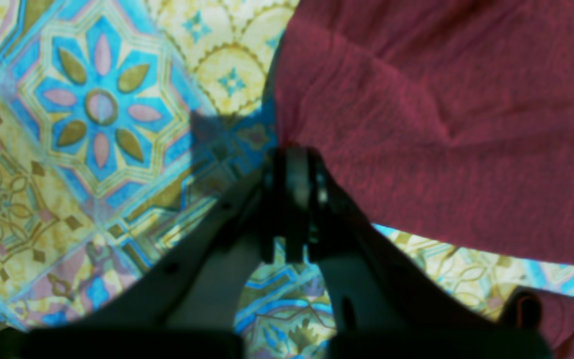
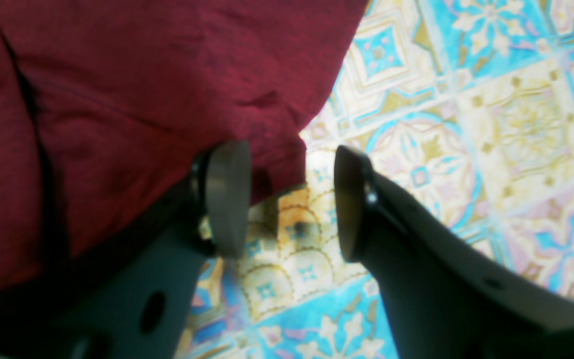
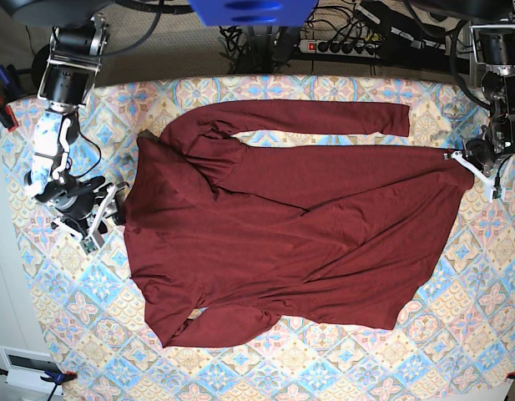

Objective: Layout the t-shirt on the table in an organized manner, then fold the t-shirt properly
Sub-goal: 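Grasp the collar edge with the right gripper and pull it outward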

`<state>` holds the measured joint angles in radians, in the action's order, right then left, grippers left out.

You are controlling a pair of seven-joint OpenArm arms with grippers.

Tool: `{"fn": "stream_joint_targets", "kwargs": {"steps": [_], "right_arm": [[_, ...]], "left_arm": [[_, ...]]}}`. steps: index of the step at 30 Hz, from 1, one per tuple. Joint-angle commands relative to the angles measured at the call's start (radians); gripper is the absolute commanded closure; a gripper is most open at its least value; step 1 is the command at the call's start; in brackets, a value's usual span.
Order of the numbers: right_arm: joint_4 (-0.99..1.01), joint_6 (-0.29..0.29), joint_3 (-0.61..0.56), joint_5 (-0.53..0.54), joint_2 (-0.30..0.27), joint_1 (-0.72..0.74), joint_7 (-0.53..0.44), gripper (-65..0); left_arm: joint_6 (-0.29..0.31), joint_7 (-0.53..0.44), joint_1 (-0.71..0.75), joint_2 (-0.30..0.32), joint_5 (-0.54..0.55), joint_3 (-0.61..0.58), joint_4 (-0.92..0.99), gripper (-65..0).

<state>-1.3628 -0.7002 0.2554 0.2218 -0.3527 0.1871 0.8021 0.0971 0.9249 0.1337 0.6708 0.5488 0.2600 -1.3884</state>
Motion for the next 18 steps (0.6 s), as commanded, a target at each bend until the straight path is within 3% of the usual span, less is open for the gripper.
{"fn": "stream_joint_targets", "kwargs": {"steps": [1,18], "right_arm": [[0.006,0.003,0.006,0.008,-0.021,0.036,-0.016,-26.5],[0.176,0.002,0.003,0.008,0.019,0.090,-0.036,-26.5]], "left_arm": [[-0.004,-0.011,-0.012,0.030,-0.005,0.011,-0.013,0.0],[-0.004,-0.011,-0.013,0.023,0.001,0.011,-0.013,0.0]]}}
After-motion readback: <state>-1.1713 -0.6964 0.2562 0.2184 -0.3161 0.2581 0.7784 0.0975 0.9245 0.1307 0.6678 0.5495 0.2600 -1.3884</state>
